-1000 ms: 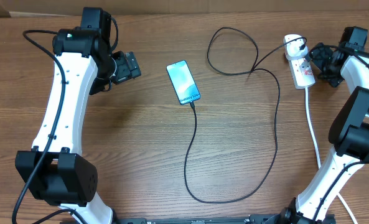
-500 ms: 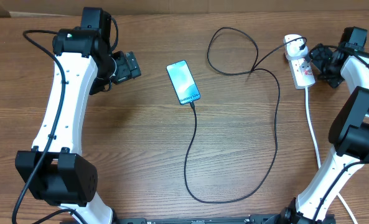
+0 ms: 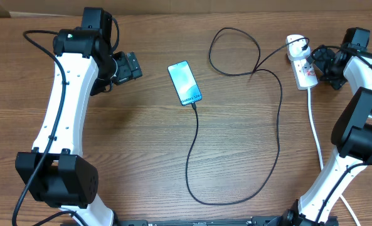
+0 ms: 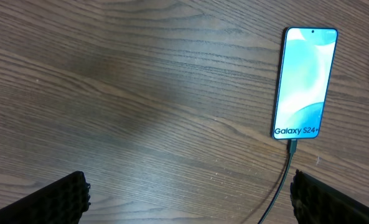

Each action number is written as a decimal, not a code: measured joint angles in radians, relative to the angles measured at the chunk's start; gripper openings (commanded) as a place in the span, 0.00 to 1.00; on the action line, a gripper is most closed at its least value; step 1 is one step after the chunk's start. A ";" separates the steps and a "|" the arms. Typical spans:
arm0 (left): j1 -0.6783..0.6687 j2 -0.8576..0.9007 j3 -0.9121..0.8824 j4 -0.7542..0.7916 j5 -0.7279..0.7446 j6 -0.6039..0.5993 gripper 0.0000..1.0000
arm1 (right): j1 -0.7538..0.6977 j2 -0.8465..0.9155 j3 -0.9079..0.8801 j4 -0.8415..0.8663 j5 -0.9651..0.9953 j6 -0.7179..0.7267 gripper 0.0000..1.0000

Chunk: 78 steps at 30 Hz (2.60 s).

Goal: Plug charger to phone and switch on socket

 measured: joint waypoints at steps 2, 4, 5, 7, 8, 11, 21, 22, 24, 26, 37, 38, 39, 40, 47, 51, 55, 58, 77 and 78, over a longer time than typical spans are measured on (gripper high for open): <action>0.000 0.000 0.000 0.000 0.000 0.000 1.00 | 0.000 0.000 0.000 -0.001 0.000 0.000 1.00; 0.000 0.000 0.000 0.000 0.000 0.000 1.00 | 0.000 0.000 0.000 -0.003 0.000 0.000 1.00; 0.000 0.000 0.000 0.000 0.000 0.000 1.00 | 0.000 0.000 0.000 -0.003 0.000 0.000 1.00; 0.000 0.000 0.000 0.000 0.000 0.000 1.00 | 0.000 0.000 0.000 -0.006 0.000 0.000 1.00; 0.000 0.000 0.000 0.000 0.000 0.000 1.00 | 0.000 0.000 0.000 -0.006 0.000 0.000 1.00; 0.000 0.000 0.000 0.000 0.000 0.000 1.00 | 0.000 0.000 0.000 -0.007 0.000 0.000 1.00; 0.000 0.000 0.000 0.000 0.000 0.000 1.00 | 0.000 0.000 0.000 -0.007 0.000 0.000 1.00; 0.000 0.000 0.000 0.000 0.000 0.000 1.00 | 0.000 0.000 0.000 -0.007 0.000 0.000 1.00; 0.000 0.000 0.000 0.000 0.000 0.000 1.00 | 0.000 0.000 0.000 -0.007 0.000 0.000 1.00; 0.000 0.000 0.000 0.000 0.000 0.000 1.00 | 0.000 0.000 0.000 -0.007 0.000 0.000 1.00; 0.000 0.000 0.000 0.000 0.000 0.000 1.00 | 0.000 0.002 0.000 -0.011 0.000 0.000 1.00; 0.000 0.000 0.000 0.000 0.000 0.000 1.00 | 0.000 0.005 0.000 -0.011 0.000 0.000 1.00; 0.000 0.000 0.000 0.000 0.000 0.000 0.99 | 0.000 0.005 0.000 -0.012 -0.003 0.000 1.00; 0.000 0.000 0.000 0.000 0.000 0.000 1.00 | 0.000 0.006 0.000 -0.012 -0.004 0.000 1.00; 0.000 0.000 0.000 0.000 0.000 0.000 1.00 | -0.001 0.006 0.000 -0.011 -0.013 0.000 1.00; 0.000 0.000 0.000 0.000 0.000 0.000 1.00 | -0.001 0.006 0.000 -0.012 -0.018 0.000 1.00; 0.000 0.000 0.000 0.000 0.000 0.000 1.00 | -0.001 0.006 0.000 -0.011 -0.019 0.000 1.00; 0.000 0.000 0.000 0.000 0.000 0.000 1.00 | -0.001 0.006 0.000 -0.012 -0.020 0.000 1.00; 0.000 0.000 0.000 0.000 0.000 0.000 1.00 | -0.001 -0.029 0.002 -0.006 0.009 0.000 1.00; 0.000 0.000 0.000 0.000 0.000 0.000 1.00 | -0.001 -0.032 0.002 0.000 0.016 0.000 1.00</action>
